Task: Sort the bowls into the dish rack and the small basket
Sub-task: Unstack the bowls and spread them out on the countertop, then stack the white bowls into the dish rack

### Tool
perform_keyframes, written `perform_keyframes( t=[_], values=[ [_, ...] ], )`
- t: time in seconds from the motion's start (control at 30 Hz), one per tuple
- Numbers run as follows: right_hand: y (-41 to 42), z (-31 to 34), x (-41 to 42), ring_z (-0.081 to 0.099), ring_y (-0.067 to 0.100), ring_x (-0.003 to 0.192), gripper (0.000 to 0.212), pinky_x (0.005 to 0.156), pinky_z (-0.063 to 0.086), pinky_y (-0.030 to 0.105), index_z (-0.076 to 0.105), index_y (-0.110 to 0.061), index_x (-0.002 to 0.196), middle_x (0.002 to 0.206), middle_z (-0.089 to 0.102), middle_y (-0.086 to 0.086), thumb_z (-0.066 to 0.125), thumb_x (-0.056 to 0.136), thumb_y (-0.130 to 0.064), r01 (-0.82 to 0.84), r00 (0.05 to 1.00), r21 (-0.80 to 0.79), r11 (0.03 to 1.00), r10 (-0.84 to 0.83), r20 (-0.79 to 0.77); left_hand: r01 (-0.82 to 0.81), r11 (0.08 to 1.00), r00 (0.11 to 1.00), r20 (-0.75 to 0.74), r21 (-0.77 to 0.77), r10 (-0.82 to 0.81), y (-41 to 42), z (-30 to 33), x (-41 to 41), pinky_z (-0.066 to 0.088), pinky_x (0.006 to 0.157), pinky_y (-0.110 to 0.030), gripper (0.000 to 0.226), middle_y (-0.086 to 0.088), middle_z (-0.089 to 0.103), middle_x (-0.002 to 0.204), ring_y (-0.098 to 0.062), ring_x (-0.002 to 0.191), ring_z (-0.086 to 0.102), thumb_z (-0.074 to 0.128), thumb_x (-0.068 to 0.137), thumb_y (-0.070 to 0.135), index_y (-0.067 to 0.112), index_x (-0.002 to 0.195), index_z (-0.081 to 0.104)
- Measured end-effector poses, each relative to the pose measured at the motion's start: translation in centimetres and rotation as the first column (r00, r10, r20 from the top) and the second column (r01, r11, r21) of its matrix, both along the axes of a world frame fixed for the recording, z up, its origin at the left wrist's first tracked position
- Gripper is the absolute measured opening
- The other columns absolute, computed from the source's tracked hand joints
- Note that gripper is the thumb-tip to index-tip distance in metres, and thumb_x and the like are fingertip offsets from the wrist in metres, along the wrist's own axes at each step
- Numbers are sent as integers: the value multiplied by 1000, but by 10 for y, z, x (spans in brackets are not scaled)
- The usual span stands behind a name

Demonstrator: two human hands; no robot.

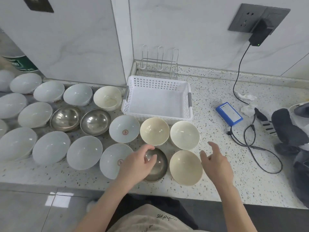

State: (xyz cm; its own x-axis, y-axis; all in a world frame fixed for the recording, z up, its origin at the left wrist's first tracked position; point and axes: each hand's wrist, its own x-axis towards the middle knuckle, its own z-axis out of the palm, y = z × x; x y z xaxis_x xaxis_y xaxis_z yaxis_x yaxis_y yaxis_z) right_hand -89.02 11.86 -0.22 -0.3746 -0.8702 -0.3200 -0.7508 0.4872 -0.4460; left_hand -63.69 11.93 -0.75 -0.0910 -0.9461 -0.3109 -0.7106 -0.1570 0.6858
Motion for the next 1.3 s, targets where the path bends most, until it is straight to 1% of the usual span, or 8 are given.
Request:
perform_keyframes(
  t=[0.13,0.33,0.5,0.67,0.83,1.13,1.2,1.3],
  values=[
    [-21,10,49,58,17,70,41,61,42,31,41,-32,136,76,67,-7,48,96,-31,-70,995,-118,991,78,63,-169,985,982,-76,27,170,3,-2,62,53,65,-30,14,9,66,80,-6,70,62,54,94,43,38,108,56],
    [-24,17,185,67,21,79,29,74,55,40,58,-29,125,75,68,-8,49,96,-29,-329,930,-107,938,341,138,-384,921,909,-151,62,389,44,-14,186,47,61,-22,2,10,68,91,-4,77,63,55,95,44,42,96,55],
    [-4,14,322,67,15,79,29,71,54,34,61,-29,121,86,72,-4,47,96,-28,-549,816,-72,833,552,172,-592,797,745,-294,121,598,97,-14,298,54,68,-30,5,5,73,80,-9,66,68,60,95,33,38,94,59],
    [14,10,451,58,-1,61,29,60,45,23,62,-31,119,75,72,-9,47,95,-27,-643,713,-91,761,637,293,-768,630,549,-388,115,740,138,-8,400,48,59,-16,9,1,72,82,-6,67,66,59,97,17,25,97,64],
    [30,8,549,60,-8,71,26,61,40,8,63,-34,113,69,71,-12,48,94,-26,-700,602,-85,710,649,466,-871,473,392,-396,128,830,162,0,473,45,62,-29,14,1,73,82,-16,66,64,56,98,18,29,94,64],
    [29,-4,670,66,5,83,25,85,50,24,63,-34,112,74,71,-10,49,94,-26,-773,500,-36,633,644,579,-908,355,229,-446,222,865,143,-16,538,42,56,-20,13,-1,72,85,-14,69,63,55,99,17,25,97,65],
    [26,-5,700,64,2,76,22,82,51,24,65,-32,109,76,71,-10,50,93,-25,-745,483,-37,666,577,659,-903,359,225,-451,236,864,133,-17,560,43,59,-23,13,-1,72,87,-14,69,63,55,99,17,26,97,65],
    [15,-7,748,54,2,53,21,55,47,19,67,-27,106,76,71,-7,52,94,-20,-599,437,6,801,320,840,-896,376,244,-443,238,862,110,-20,609,45,60,-25,12,0,72,88,-11,67,63,57,98,19,28,98,65]
  ],
)
